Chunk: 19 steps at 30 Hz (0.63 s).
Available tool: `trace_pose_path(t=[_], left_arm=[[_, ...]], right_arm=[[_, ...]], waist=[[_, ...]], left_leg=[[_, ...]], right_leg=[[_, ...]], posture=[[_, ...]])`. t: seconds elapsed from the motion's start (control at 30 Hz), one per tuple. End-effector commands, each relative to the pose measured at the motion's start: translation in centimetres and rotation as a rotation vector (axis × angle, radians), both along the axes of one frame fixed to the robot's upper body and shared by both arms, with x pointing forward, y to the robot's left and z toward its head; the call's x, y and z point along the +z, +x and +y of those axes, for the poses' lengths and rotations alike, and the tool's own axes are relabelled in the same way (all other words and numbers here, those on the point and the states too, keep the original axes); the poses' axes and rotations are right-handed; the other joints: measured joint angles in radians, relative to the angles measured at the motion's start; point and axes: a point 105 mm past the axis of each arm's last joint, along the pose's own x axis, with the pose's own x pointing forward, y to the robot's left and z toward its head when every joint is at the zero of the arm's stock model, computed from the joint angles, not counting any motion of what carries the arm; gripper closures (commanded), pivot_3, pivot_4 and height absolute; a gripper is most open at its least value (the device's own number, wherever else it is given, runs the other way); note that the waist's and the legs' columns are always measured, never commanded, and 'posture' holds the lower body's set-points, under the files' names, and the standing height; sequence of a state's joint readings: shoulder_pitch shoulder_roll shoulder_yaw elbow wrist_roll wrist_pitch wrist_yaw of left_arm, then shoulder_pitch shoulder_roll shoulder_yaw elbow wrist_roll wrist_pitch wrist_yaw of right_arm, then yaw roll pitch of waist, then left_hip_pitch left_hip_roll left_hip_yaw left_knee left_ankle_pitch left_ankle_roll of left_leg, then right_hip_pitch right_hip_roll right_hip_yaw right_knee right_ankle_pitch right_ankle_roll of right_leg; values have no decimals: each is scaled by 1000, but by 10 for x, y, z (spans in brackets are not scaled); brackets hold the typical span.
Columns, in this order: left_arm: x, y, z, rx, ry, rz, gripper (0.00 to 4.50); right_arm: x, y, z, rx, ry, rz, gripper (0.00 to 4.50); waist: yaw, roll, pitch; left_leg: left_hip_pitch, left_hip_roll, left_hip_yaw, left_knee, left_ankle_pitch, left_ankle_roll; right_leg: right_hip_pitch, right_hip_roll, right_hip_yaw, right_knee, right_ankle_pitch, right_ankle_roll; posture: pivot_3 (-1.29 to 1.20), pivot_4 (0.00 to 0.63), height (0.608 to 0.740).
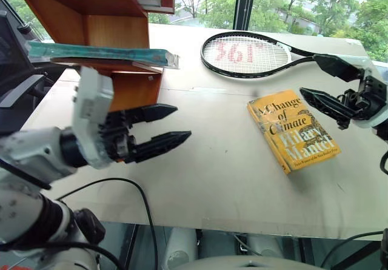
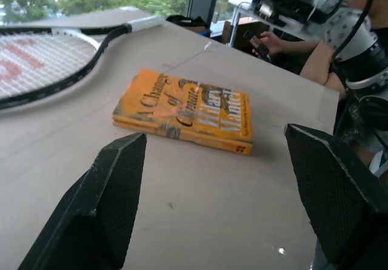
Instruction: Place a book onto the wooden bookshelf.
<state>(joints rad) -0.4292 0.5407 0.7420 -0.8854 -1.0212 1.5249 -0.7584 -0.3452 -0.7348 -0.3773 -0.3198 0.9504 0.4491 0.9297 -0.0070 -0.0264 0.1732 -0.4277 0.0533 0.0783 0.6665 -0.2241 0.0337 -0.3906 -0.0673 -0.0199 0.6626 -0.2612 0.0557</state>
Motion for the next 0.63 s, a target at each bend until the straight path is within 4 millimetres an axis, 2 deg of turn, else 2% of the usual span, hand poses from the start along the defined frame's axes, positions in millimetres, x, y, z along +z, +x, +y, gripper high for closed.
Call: trace_pose_path(t=[0.03, 0.1, 0.17, 0.23, 0.27, 0.37, 0.5, 0.63], left_arm=[[-9, 12, -2, 140, -32, -60, 769], [-19, 18, 3, 200, -18, -59, 769], [-34, 22, 17, 248, 1, -51, 769], [-42, 16, 23, 200, -26, -20, 216], [-51, 13, 32, 208, -3, -3, 21], [-76, 10, 58, 275, 94, 29, 21], [-98, 3, 83, 310, 167, 49, 21], [-112, -2, 97, 324, 179, 75, 21]], right_arm=[[2, -9, -14, -78, -55, -11, 0], [-10, -10, -27, -150, -118, 37, 0], [-35, -10, -56, -280, -232, 130, 0], [-50, -15, -77, -354, -293, 190, 0], [-62, -19, -94, -409, -330, 238, 0], [-90, -36, -136, -535, -429, 346, 0], [-110, -48, -163, -608, -481, 416, 0], [-124, -55, -172, -626, -510, 459, 0]], waist=[[3, 0, 0], [10, -1, -1], [17, 1, -2], [20, 1, -2], [20, 1, -2], [21, 2, -3], [16, 2, -4], [14, 2, -4]], left_leg=[[0, 0, 0, 0, 0, 0], [0, 0, 0, 0, 0, 0], [0, -1, 0, 0, -2, 3], [2, -1, 1, -1, -3, 5], [2, -1, 2, -1, -3, 5], [2, -1, 3, -1, -4, 7], [4, 0, 6, -1, -5, 9], [8, 1, 10, -3, -6, 9]], right_leg=[[0, 0, 0, 0, 0, 0], [0, 0, 0, 0, 0, -1], [0, 0, 0, 0, 0, -1], [0, 0, 0, -1, 0, -2], [1, 0, 1, -1, -1, -3], [1, -1, 1, -2, -2, -5], [1, -2, 3, -3, -2, -5], [1, -3, 6, -3, -2, -6]], posture=[[0, 150, 740], [0, 150, 740], [0, 150, 740], [0, 150, 740], [0, 150, 740], [0, 150, 740], [0, 150, 740], [0, 150, 740]])
